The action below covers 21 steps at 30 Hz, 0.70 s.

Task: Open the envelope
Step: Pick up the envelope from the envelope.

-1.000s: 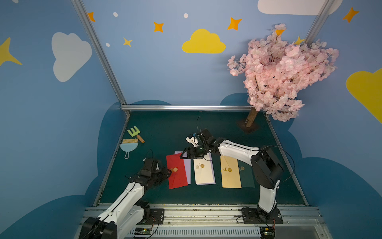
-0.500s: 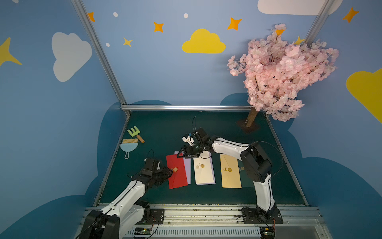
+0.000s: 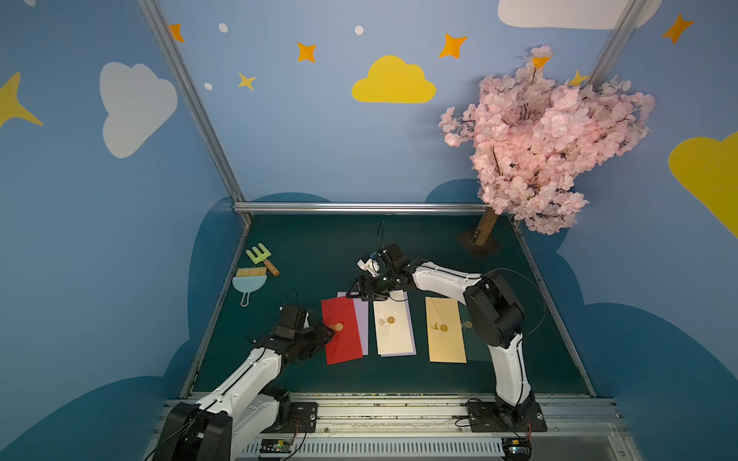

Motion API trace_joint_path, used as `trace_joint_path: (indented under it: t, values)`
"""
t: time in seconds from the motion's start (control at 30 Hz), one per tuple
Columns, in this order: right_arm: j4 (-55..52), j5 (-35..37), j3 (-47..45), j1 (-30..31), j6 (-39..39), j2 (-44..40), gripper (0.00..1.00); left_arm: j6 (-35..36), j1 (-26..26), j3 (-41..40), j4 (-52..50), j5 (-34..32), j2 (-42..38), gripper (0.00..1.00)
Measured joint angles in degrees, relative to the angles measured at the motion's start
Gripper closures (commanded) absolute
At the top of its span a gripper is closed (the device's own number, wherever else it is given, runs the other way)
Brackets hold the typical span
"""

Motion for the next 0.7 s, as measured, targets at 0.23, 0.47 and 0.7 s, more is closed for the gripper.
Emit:
trace_joint_path:
  t: [0.23,0.47,0.7]
  values:
    - [0.4,-0.7,1.2,-1.4,0.0,3.6,0.15,0.0,0.0,0.0,0.0,0.0,0.0,0.43]
    - [1.2,-0.8,2.2,-1.4,0.3,5.0,0.14,-0.2,0.0,-0.2,0.3,0.2,0.0,0.43]
    - [2.1,-2.1,4.0,-1.2,1.3,7.3,0.15,-0.2,0.0,-0.2,1.0,0.5,0.4,0.42]
